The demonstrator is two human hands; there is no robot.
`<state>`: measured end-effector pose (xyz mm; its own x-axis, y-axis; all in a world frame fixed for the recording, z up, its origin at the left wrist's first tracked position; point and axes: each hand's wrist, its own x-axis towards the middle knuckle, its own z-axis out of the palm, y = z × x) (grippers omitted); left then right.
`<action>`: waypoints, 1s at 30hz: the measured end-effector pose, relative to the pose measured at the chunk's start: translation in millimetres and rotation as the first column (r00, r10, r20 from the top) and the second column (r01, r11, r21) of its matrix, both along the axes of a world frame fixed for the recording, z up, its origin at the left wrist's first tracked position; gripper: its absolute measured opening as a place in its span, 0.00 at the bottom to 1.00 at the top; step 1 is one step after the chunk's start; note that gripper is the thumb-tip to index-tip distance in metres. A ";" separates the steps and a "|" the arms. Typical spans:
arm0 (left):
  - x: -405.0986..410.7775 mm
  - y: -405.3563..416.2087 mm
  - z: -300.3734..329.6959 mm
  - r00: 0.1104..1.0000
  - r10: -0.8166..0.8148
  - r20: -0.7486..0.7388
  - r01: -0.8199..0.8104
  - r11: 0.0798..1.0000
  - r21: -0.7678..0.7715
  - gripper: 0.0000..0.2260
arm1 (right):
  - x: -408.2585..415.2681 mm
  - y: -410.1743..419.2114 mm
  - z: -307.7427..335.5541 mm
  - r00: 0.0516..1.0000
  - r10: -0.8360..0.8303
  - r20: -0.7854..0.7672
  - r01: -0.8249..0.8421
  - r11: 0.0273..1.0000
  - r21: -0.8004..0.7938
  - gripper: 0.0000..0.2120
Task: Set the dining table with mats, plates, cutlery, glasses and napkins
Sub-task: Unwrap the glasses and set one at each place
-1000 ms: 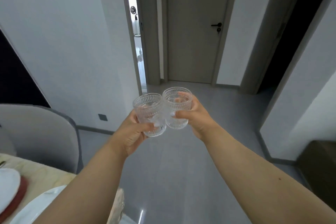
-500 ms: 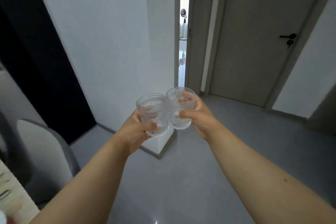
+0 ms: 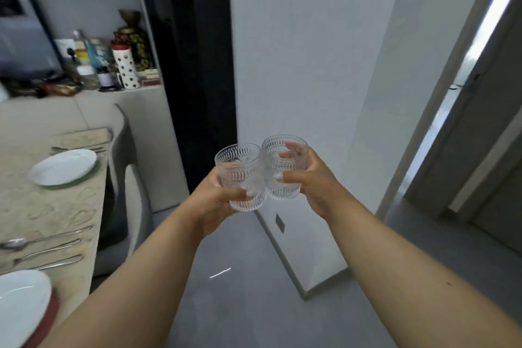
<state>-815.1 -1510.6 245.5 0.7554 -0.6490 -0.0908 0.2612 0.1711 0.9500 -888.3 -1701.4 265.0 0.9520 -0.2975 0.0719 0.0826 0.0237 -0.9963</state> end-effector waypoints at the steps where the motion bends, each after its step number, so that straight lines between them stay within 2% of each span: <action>1: 13.1 4.7 0.2 0.999 0.037 0.002 -0.037 0.999 0.005 0.40 | 18.2 1.5 -0.3 0.999 0.041 0.004 -0.042 0.999 0.006 0.37; 4: 53.4 20.6 -0.1 0.995 0.103 0.018 -0.103 0.995 0.002 0.43 | 72.5 9.8 0.5 0.987 0.159 0.022 -0.159 0.987 0.019 0.36; 10: 124.6 55.0 10.3 0.950 0.310 0.036 -0.309 0.951 -0.010 0.39 | 180.6 41.6 2.9 0.949 0.312 0.034 -0.313 0.949 0.031 0.34; 13: 151.2 79.8 15.1 0.921 0.388 0.030 -0.387 0.921 -0.038 0.41 | 230.3 64.3 8.9 0.904 0.425 0.047 -0.427 0.904 0.030 0.33; 19: 191.0 120.3 15.8 0.841 0.539 0.034 -0.537 0.842 -0.051 0.36 | 322.4 110.8 5.6 0.795 0.606 0.028 -0.606 0.795 0.019 0.36; 22: 213.3 134.4 15.2 0.735 0.678 0.008 -0.676 0.734 -0.058 0.32 | 375.8 139.5 0.5 0.719 0.695 0.025 -0.695 0.718 0.034 0.37; 27: 237.6 156.1 1.3 0.530 0.845 -0.072 -0.848 0.526 -0.060 0.37 | 443.8 188.7 -5.2 0.528 0.849 0.011 -0.849 0.527 0.024 0.33; 30: 238.0 165.4 -4.3 0.402 0.910 -0.098 -0.915 0.397 -0.067 0.36 | 468.1 218.4 -8.9 0.411 0.911 -0.017 -0.911 0.411 0.011 0.33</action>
